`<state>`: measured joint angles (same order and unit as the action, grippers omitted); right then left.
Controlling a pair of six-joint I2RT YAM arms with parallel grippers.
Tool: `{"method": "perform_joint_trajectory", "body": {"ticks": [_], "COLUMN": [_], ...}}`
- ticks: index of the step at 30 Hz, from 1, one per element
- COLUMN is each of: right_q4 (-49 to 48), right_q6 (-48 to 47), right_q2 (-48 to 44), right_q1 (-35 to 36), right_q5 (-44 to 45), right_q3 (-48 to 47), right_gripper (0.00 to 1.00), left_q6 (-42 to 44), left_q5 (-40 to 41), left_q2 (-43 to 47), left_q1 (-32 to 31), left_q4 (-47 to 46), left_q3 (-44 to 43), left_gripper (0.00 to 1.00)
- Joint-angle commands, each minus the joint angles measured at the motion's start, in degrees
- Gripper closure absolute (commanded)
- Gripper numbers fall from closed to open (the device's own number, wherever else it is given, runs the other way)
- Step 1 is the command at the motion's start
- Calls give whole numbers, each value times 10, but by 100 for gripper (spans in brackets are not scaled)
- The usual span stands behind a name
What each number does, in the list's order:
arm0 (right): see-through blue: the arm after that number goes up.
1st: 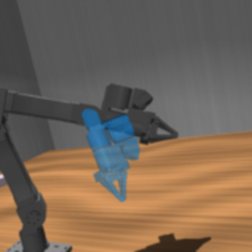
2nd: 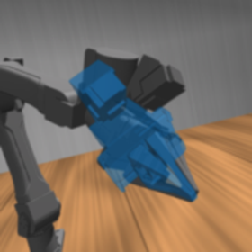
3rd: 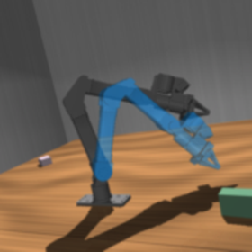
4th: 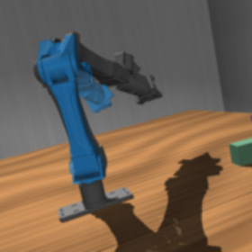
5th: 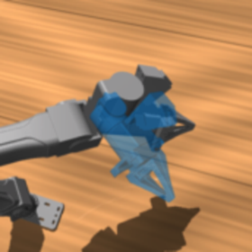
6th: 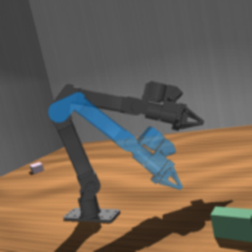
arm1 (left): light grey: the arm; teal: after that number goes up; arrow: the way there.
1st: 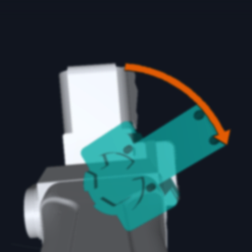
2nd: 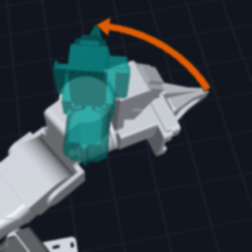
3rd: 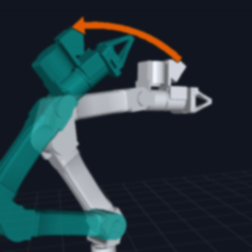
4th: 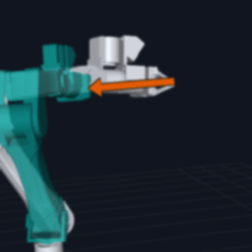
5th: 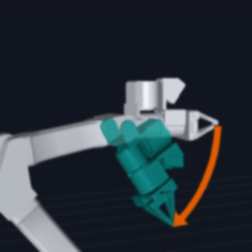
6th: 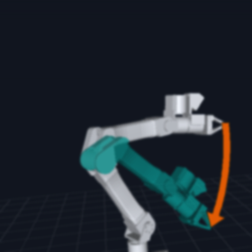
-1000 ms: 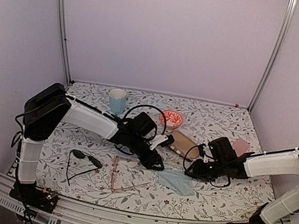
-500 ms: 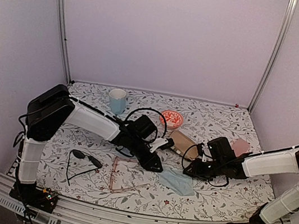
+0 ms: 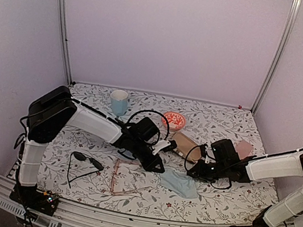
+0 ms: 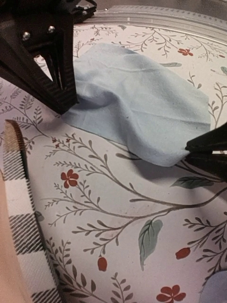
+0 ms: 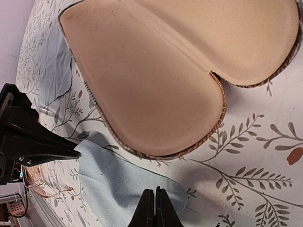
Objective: Organize the sunglasses
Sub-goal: Pick up the glasses cleaning cloth from the center of the board.
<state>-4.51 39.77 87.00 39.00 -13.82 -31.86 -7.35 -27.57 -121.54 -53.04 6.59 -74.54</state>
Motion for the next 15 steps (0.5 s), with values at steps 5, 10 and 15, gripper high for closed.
{"method": "perform_joint_trajectory", "body": {"ticks": [5, 10, 15], "right_q4": [-16, -9, 13], "right_q6": [-16, -34, -50], "right_q2": [-60, -93, -143], "right_q1": [2, 3, 14], "right_q5": [16, 7, 5], "right_q3": [23, 36, 42], "right_gripper": [100, 100, 100], "left_q6": [-1, -5, -11], "left_q5": [-13, -26, -34], "left_q2": [25, 51, 83], "left_q1": [-8, -8, -15], "left_q4": [-36, -47, -54], "left_q3": [-2, 3, 16], "left_gripper": [100, 100, 100]}}
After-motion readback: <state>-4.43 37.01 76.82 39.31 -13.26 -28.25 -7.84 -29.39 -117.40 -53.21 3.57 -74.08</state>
